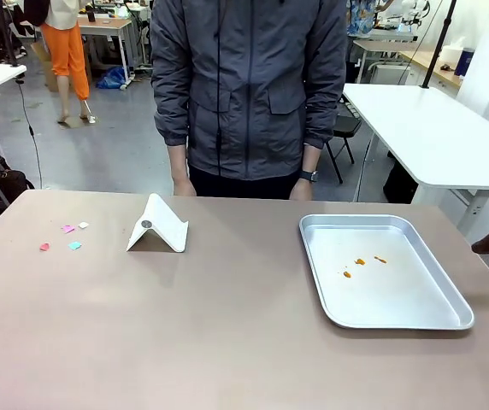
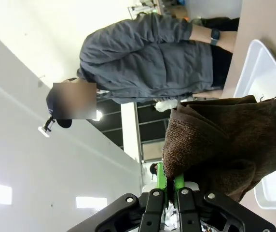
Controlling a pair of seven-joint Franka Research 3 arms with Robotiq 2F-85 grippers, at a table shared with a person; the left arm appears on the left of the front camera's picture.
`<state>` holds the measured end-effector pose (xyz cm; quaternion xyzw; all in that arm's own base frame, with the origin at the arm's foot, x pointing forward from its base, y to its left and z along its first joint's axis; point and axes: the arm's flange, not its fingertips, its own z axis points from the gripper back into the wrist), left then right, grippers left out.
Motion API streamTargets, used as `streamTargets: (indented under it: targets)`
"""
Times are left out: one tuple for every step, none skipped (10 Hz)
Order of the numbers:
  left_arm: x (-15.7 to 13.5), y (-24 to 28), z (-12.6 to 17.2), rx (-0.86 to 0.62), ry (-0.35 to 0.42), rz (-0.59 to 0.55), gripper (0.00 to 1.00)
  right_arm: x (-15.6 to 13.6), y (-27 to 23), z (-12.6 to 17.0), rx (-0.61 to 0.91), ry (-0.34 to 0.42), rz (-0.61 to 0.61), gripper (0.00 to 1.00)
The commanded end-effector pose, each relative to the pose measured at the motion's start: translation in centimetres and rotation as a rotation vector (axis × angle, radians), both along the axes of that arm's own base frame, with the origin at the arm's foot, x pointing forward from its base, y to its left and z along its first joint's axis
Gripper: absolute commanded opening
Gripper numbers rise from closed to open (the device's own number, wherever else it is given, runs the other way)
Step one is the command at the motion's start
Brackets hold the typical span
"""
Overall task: Clean the surface of the table.
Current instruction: Hold the Lint Roller with your left hand and the towel with your right hand.
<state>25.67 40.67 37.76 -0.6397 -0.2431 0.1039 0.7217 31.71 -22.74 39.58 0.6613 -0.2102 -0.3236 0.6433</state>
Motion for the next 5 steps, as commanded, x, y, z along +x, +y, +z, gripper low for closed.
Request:
streamTargets:
  targets:
    - [0.6,-0.9,1.4,-0.023,0.006,-0.011,0.23,0.7,1.3,0.5,-0.002,-0.079,-0.05,0.06]
    - [0.0,0.0,0.0,0.0,0.0,0.0,0.23,0.0,0.0,0.0,0.0,0.0,0.0,0.06]
    - [0.0,0.0,0.0,0.0,0.0,0.0,0.23,0.0,0.0,0.0,0.0,0.0,0.0,0.06]
    - [0.0,0.0,0.0,0.0,0.0,0.0,0.23,0.0,0.0,0.0,0.0,0.0,0.0,0.06]
    - [0.0,0.0,0.0,0.0,0.0,0.0,0.23,0.0,0.0,0.0,0.0,0.0,0.0,0.06]
